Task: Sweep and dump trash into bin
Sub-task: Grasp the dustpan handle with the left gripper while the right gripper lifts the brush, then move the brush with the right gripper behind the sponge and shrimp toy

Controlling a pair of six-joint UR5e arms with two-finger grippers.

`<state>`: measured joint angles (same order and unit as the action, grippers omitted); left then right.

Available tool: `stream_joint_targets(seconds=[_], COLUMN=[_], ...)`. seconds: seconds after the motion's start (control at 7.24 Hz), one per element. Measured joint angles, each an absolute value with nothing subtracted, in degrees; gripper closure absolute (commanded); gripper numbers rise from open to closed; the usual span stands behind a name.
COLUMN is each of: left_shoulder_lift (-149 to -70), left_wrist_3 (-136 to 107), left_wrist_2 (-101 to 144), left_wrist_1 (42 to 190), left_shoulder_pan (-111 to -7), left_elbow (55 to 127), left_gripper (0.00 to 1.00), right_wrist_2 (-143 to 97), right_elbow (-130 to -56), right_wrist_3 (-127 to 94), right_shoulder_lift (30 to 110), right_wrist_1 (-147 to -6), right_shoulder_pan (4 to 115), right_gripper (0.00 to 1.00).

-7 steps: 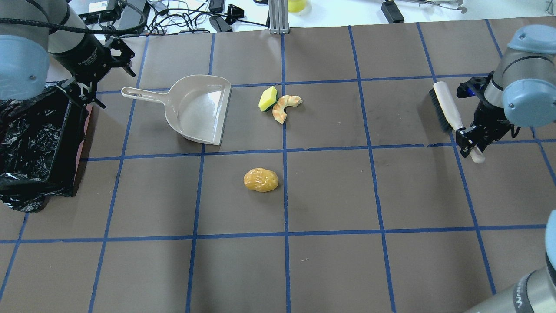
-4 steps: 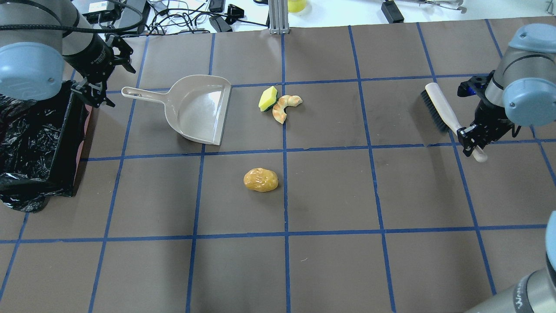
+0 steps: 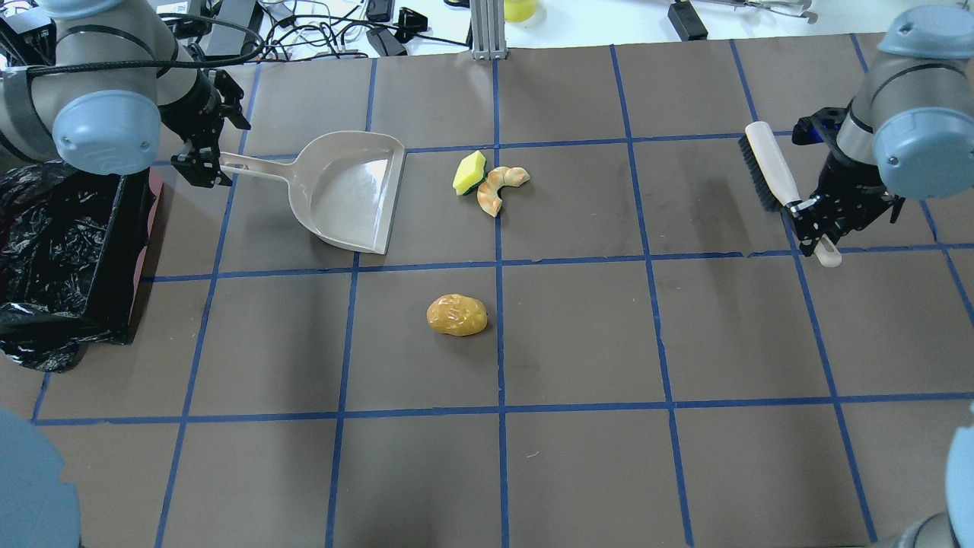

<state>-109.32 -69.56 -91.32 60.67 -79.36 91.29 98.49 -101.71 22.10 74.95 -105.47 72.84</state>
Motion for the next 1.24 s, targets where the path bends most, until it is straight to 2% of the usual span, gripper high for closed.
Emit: stream_joint_targets(seconds=[0.55, 0.97, 1.24], left_shoulder_lift=[-117.93, -122.38, -124.15], left_wrist_3=[-70.86, -71.34, -71.36], left_wrist_2=[-91.64, -91.69, -91.75], left_wrist_1=[59.93, 60.47, 60.56], left_shoulder_pan=[-79.36, -79.37, -79.36], left_elbow=[84.00, 81.97, 81.65], left_gripper=[0.02, 0.02, 0.02], right_wrist_2=[99.22, 99.21, 98.93], right_elbow=[-99.60, -94.93, -91.06], right_wrist_3=[-2.39, -15.61, -18.32], right_shoulder_lift=[75.87, 70.83, 66.95], right_wrist_1=[-100.43, -99.47, -97.83], right_shoulder_pan=[91.23, 102.15, 104.83], right_gripper=[0.87, 0.89, 0.89])
